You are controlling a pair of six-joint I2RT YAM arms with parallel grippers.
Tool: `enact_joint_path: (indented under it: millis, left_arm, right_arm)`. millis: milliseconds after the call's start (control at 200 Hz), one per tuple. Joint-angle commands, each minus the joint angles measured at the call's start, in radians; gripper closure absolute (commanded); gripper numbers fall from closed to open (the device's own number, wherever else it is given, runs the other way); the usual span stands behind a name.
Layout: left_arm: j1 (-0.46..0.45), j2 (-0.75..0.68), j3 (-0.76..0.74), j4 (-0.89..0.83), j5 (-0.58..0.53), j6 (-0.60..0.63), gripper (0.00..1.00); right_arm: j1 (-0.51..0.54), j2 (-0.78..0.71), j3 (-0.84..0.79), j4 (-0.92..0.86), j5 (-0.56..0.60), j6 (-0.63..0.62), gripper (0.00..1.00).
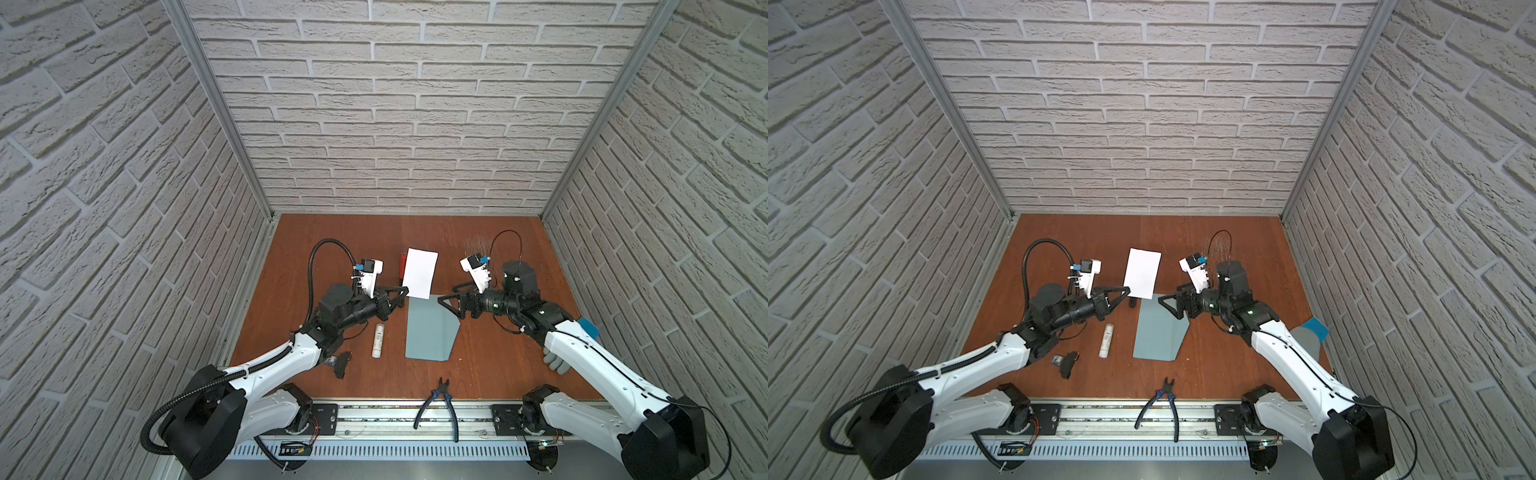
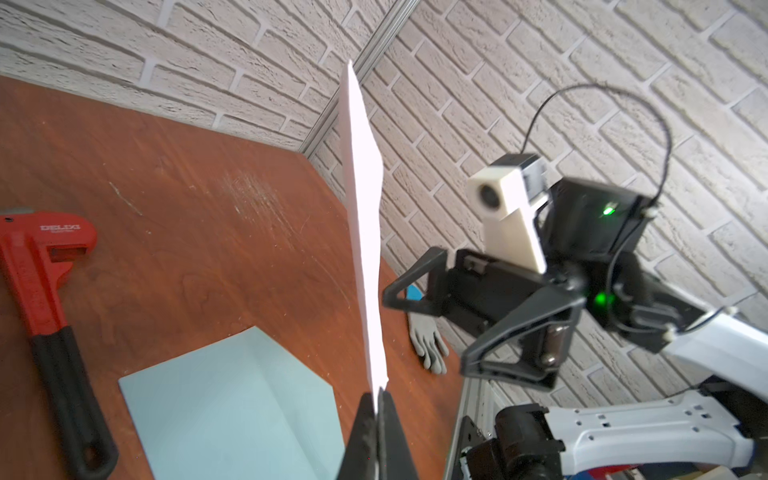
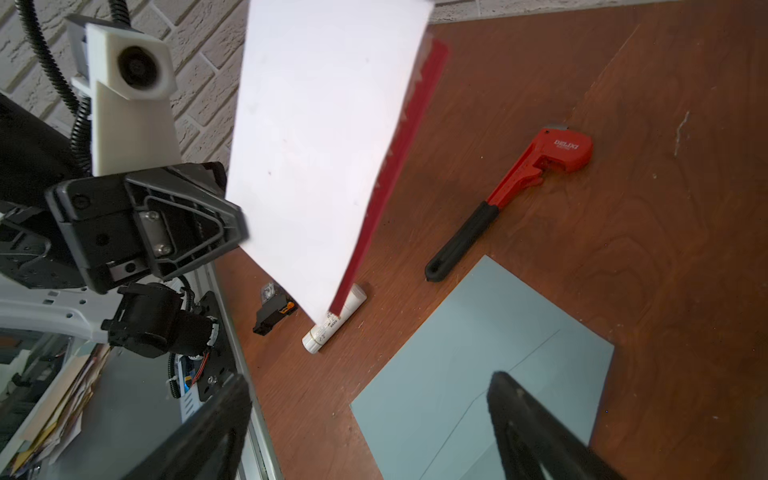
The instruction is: Place the letter into the envelope and seal it
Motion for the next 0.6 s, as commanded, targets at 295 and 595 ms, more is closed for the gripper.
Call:
enact_joint_path:
  millis: [295, 595]
  left_arm:
    - [-0.028, 0.111, -0.008, 0.303, 0.018, -0.123, 1.0]
    - [-0.044, 0.159, -0.005, 0.385, 0.018, -0.157, 1.0]
  right_arm:
    - [-0.003, 0.113, -0.11, 0.644, -0.105, 0.324, 0.1]
    - [-0.012, 0.252, -0.113, 0.951, -0.148, 0.506, 0.13]
